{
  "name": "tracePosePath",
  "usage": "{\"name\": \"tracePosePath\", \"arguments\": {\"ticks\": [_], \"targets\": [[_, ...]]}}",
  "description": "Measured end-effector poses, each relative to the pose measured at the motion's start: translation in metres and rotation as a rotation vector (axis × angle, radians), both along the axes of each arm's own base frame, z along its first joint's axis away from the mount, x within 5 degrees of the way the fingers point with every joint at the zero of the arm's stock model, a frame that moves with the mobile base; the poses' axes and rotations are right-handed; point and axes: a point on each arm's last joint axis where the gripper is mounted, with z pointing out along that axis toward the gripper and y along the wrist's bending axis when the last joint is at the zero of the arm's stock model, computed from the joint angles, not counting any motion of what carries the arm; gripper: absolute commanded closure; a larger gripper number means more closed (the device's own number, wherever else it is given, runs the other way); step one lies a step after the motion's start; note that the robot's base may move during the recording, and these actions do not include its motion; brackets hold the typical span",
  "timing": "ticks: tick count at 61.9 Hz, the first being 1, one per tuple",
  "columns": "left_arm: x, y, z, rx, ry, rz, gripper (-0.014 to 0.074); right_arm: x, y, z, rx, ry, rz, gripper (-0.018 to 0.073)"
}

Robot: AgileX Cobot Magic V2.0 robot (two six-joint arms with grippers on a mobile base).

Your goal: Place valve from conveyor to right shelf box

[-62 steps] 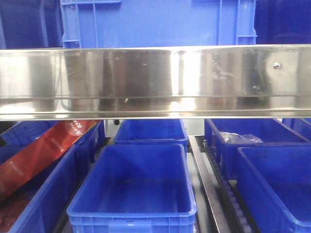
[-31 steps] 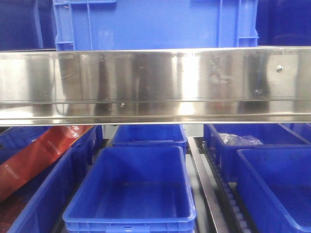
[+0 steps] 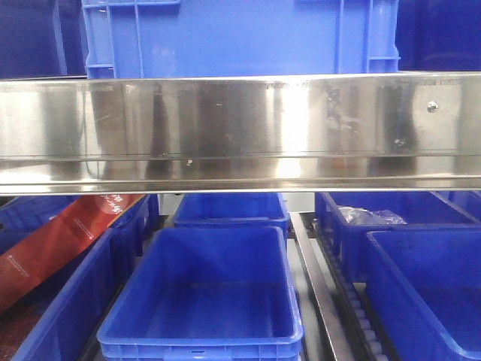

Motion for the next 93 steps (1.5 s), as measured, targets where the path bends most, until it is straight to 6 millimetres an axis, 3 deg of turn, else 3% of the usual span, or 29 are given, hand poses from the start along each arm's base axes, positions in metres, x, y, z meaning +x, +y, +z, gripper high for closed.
{"name": "tracePosePath", "arguments": {"ticks": [12,25,37,47,60,69,80,88,93], "targets": [[0.003,0.000,-0.002,0.011,0.011,-0.006,0.0707,0.000,0.002,0.000,-0.002,0.002,0.014,0.0727],[0.018,-0.006,0.000,0.014,0.035,-0.076,0.0707,-0.001,0.024,0.016,0.002,-0.068,0.147,0.0727],[0.034,-0.021,0.025,0.050,-0.013,-0.195,0.0707,0.015,0.042,0.038,0.011,-0.110,0.225,0.0727],[0.055,-0.045,0.047,0.051,-0.046,-0.310,0.0707,0.039,0.053,0.068,0.021,-0.156,0.240,0.0727],[0.103,-0.092,0.076,0.044,-0.099,-0.451,0.0707,0.076,0.066,0.110,0.037,-0.235,0.239,0.0727],[0.138,-0.129,0.088,0.037,-0.135,-0.522,0.0707,0.108,0.076,0.120,0.040,-0.241,0.240,0.0727],[0.188,-0.168,0.083,0.036,-0.133,-0.560,0.0707,0.139,0.095,0.115,0.055,-0.212,0.267,0.0727],[0.216,-0.185,0.067,0.023,-0.098,-0.569,0.0707,0.160,0.120,0.098,0.061,-0.165,0.314,0.0726],[0.226,-0.191,0.056,0.000,-0.065,-0.576,0.0707,0.171,0.134,0.085,0.058,-0.129,0.336,0.0681]]}}
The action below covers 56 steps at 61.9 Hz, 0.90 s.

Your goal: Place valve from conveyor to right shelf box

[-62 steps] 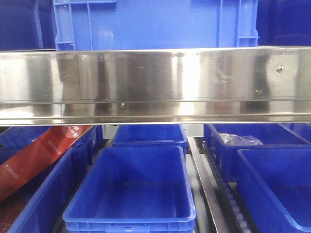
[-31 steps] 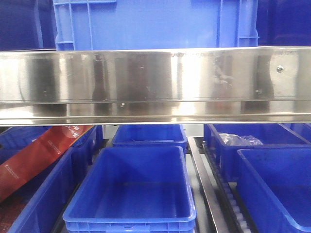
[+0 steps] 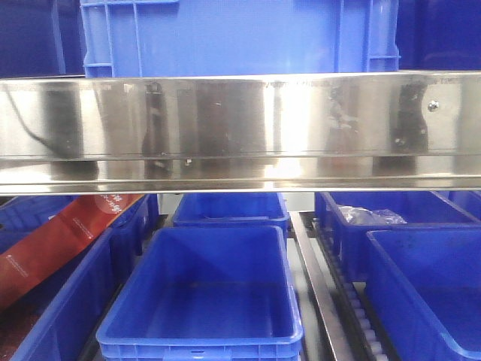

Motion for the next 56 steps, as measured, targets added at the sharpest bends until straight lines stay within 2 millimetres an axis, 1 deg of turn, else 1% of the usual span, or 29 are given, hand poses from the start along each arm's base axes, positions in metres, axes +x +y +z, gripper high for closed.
{"name": "tracePosePath", "arguments": {"ticks": [5,11,15,18,22,26,31,33,37,44,48,52,55,56], "targets": [[0.005,-0.004,-0.008,-0.015,0.035,-0.008,0.0707,0.011,0.009,-0.011,-0.010,0.028,0.011,0.0592],[0.008,-0.007,-0.013,-0.018,0.052,-0.011,0.0703,0.021,0.014,-0.023,-0.020,0.054,0.011,0.0464],[0.011,-0.008,-0.017,-0.016,0.063,-0.012,0.0668,0.026,0.016,-0.029,-0.025,0.065,0.010,0.0386],[0.012,-0.009,-0.019,-0.017,0.070,-0.013,0.0615,0.028,0.017,-0.032,-0.028,0.072,0.010,0.0326],[0.015,-0.011,-0.025,-0.007,0.091,-0.017,0.0510,0.030,0.018,-0.036,-0.030,0.078,0.009,0.0260],[0.016,-0.012,-0.030,0.004,0.112,-0.022,0.0391,0.033,0.019,-0.040,-0.033,0.085,0.009,0.0216],[0.018,-0.013,-0.035,0.016,0.133,-0.027,0.0270,0.035,0.020,-0.038,-0.024,0.064,0.005,0.0178],[0.018,-0.014,-0.036,0.018,0.137,-0.027,0.0232,0.036,0.020,-0.037,-0.019,0.053,0.004,0.0173],[0.019,-0.014,-0.036,0.012,0.136,-0.026,0.0185,0.036,0.019,-0.033,-0.008,0.030,0.001,0.0176],[0.018,-0.014,-0.034,0.006,0.130,-0.026,0.0167,0.036,0.019,-0.032,-0.006,0.026,0.000,0.0177],[0.018,-0.014,-0.034,0.005,0.131,-0.027,0.0181,0.036,0.019,-0.032,-0.006,0.026,0.000,0.0184],[0.018,-0.014,-0.034,0.004,0.130,-0.026,0.0217,0.036,0.019,-0.032,-0.006,0.026,0.000,0.0225],[0.018,-0.014,-0.034,0.004,0.130,-0.026,0.0286,0.036,0.019,-0.032,-0.006,0.026,0.000,0.0301],[0.018,-0.014,-0.034,0.004,0.130,-0.026,0.0327,0.036,0.019,-0.032,-0.006,0.026,0.000,0.0325]]}}
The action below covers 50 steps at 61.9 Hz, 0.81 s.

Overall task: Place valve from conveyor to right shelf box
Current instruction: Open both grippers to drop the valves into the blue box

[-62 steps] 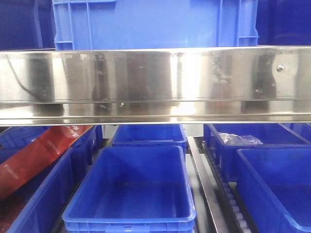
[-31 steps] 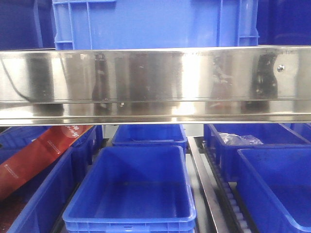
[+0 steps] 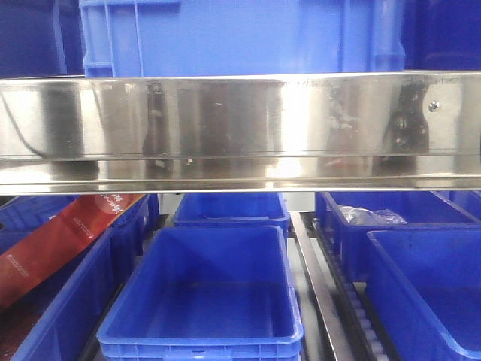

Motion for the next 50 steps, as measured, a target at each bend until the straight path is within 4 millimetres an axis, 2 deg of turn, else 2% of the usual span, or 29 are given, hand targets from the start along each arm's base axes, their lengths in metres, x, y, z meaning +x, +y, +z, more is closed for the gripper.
{"name": "tracePosePath", "arguments": {"ticks": [3,10,16,28,35,41,50], "targets": [[0.000,0.000,0.000,0.000,0.000,0.000,0.0421,0.000,0.000,-0.001,-0.003,0.006,0.001,0.0415],[0.000,0.000,0.000,0.000,-0.001,0.000,0.0708,-0.001,0.000,-0.002,-0.011,0.024,0.004,0.0618],[0.000,0.000,0.002,-0.004,-0.008,0.002,0.0708,-0.001,0.000,-0.003,-0.012,0.031,0.005,0.0729],[0.001,0.001,0.004,-0.013,-0.027,0.010,0.0708,-0.001,-0.001,-0.003,-0.012,0.031,0.003,0.0728],[-0.004,0.002,0.009,-0.053,0.011,0.030,0.0708,-0.004,-0.007,0.004,-0.009,0.024,-0.007,0.0728],[-0.015,0.009,0.026,-0.115,0.013,0.057,0.0708,-0.014,-0.019,0.018,-0.006,0.016,-0.020,0.0728],[-0.046,0.023,0.063,-0.139,-0.079,0.082,0.0708,-0.043,-0.034,0.046,0.008,-0.021,-0.021,0.0728]]}}
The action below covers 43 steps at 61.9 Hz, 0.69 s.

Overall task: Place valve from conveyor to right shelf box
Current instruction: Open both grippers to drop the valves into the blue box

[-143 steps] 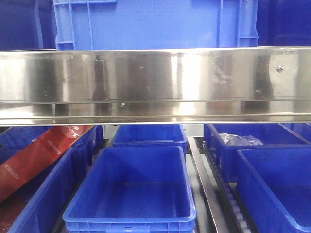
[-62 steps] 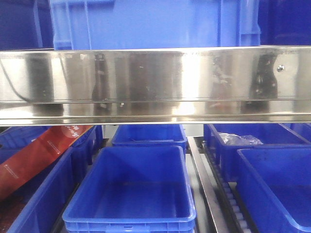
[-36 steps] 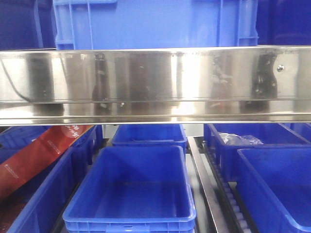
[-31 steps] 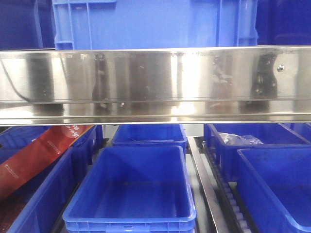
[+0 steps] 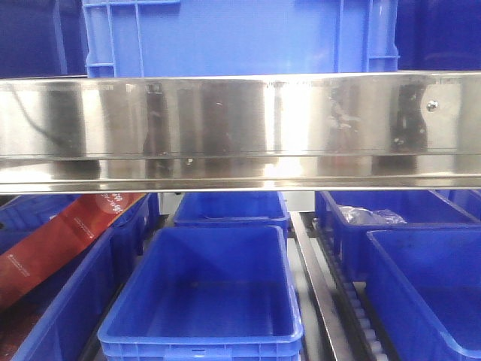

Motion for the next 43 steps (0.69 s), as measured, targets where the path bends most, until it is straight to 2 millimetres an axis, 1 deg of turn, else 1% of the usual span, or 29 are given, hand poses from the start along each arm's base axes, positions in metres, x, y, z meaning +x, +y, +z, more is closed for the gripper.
{"name": "tracePosePath", "arguments": {"ticks": [3,8,16,20,24,26,35,36,38,43], "targets": [[-0.010,0.004,0.006,0.005,-0.020,0.015,0.0708,-0.011,-0.004,0.007,0.006,-0.016,0.000,0.0728],[-0.021,0.010,0.004,0.022,-0.028,0.049,0.0708,-0.023,-0.009,0.009,0.012,-0.030,-0.002,0.0728],[-0.037,0.022,-0.014,0.032,-0.039,0.094,0.0708,-0.038,-0.017,0.000,0.016,-0.049,-0.012,0.0728],[-0.046,0.029,-0.025,0.021,-0.049,0.104,0.0708,-0.048,-0.021,-0.007,0.003,-0.062,-0.019,0.0728],[-0.060,0.037,-0.031,0.003,-0.076,0.110,0.0708,-0.058,-0.026,-0.013,-0.005,-0.081,-0.026,0.0728],[-0.067,0.041,-0.038,-0.003,-0.089,0.112,0.0708,-0.065,-0.030,-0.019,-0.008,-0.094,-0.031,0.0728],[-0.105,0.063,-0.058,-0.024,-0.131,0.117,0.0708,-0.094,-0.043,-0.043,-0.002,-0.140,-0.045,0.0728],[-0.108,0.065,-0.064,-0.015,-0.128,0.116,0.0708,-0.097,-0.045,-0.045,-0.003,-0.142,-0.045,0.0728],[-0.117,0.069,-0.068,-0.016,-0.129,0.117,0.0708,-0.105,-0.048,-0.052,-0.002,-0.145,-0.047,0.0728],[-0.138,0.082,-0.087,0.000,-0.116,0.116,0.0708,-0.126,-0.056,-0.067,-0.004,-0.146,-0.049,0.0728]]}}
